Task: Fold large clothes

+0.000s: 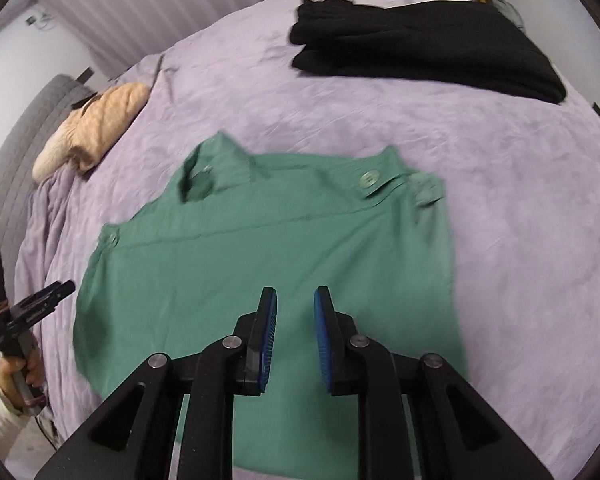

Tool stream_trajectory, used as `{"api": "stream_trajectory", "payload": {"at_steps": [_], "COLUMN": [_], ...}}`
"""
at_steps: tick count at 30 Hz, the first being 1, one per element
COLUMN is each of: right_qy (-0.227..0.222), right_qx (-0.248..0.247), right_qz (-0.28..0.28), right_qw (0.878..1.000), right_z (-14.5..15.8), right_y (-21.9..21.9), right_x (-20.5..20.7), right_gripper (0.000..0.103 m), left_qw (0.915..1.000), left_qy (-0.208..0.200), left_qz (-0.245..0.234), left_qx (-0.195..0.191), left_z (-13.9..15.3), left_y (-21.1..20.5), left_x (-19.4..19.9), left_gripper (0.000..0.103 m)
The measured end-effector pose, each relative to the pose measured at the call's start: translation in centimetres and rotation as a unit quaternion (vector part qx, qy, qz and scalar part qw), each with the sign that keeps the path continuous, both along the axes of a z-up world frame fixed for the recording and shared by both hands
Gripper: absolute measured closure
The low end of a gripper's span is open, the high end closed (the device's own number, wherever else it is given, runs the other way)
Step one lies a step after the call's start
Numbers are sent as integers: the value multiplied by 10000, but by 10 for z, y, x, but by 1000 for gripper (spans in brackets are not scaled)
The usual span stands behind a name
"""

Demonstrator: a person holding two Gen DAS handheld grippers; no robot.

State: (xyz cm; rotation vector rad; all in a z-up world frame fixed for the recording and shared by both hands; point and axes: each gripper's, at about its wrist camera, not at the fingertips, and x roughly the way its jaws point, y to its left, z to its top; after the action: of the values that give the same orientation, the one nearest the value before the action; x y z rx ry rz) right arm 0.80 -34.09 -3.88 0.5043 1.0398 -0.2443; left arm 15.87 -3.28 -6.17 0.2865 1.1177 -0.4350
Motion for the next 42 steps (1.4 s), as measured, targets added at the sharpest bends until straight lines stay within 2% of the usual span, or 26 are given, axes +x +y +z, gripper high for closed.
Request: {"api": "stream_trajectory", "payload": {"at_steps": [2, 5, 7, 8, 9, 10, 12, 13, 14, 15, 17, 19, 21, 23, 27, 30, 32, 34, 37, 38, 42], "right_qy": [135, 522, 585, 508, 506, 527, 615, 725, 818, 875, 788, 542, 156, -55, -31, 290, 395, 224, 266, 312, 290], "right_qx": [202, 71, 23, 71, 60, 40, -117, -237, -301, -257, 145, 187, 173, 186, -19, -138, 87, 402, 330, 272, 77], "right_qz": [261, 432, 342, 249, 152, 42, -254, -448, -629, -830, -1319, -1619, -1550, -1235, -868, -1151, -1431, -1584, -1709, -1721, -1334], "right_qw": [9994, 9977, 9977, 9984, 9986, 9986, 9977, 9961, 9942, 9924, 9880, 9851, 9876, 9922, 9962, 9928, 9889, 9863, 9844, 9842, 9906], "right_z": [-21, -59, -76, -77, -77, -76, -73, -72, -71, -71, -66, -49, -31, -22, -28, -53, -74, -81, -70, -62, -38], "right_y": [29, 50, 42, 33, 24, 16, -4, -15, -28, -38, -60, -69, -70, -68, -62, -78, -95, -104, -101, -97, -65], "right_x": [1, 3, -7, -17, -25, -33, -52, -62, -71, -80, -95, -99, -92, -71, -26, -9, -9, -16, -28, -35, -60], "right_gripper": [82, 83, 88, 97, 101, 102, 102, 102, 102, 102, 101, 97, 96, 96, 96, 96, 103, 103, 103, 98, 98], "left_qw": [9998, 9987, 9990, 9983, 9982, 9981, 9967, 9963, 9956, 9953, 9951, 9950, 9956, 9960, 9960, 9945, 9948, 9946, 9943, 9947, 9967], "left_qy": [0, 211, 132, 53, 120, 221, 298, 296, 288, 282, 202, 111, 81, -3, -171, -37, 56, 57, 33, 10, 84], "left_qz": [85, 276, 292, 316, 356, 453, 672, 734, 808, 840, 831, 868, 900, 881, 846, 840, 852, 889, 853, 822, 654], "left_qx": [201, 369, 314, 492, 472, 345, 331, 339, 379, 396, 500, 478, 257, 176, 230, 628, 546, 540, 635, 612, 474], "left_z": [-21, -55, -63, -63, -64, -63, -62, -61, -59, -56, -48, -37, -27, -21, -28, -61, -72, -68, -50, -42, -22], "left_y": [1, 16, 30, 35, 44, 54, 71, 76, 80, 83, 82, 79, 73, 63, 36, 25, 29, 35, 47, 51, 69], "left_x": [-19, -30, -32, -31, -28, -25, -20, -19, -17, -16, -16, -16, -10, -2, 19, 34, 36, 38, 35, 31, 1], "left_gripper": [39, 39, 39, 39, 39, 39, 38, 29, 27, 27, 27, 27, 27, 27, 27, 27, 26, 26, 26, 26, 26]}}
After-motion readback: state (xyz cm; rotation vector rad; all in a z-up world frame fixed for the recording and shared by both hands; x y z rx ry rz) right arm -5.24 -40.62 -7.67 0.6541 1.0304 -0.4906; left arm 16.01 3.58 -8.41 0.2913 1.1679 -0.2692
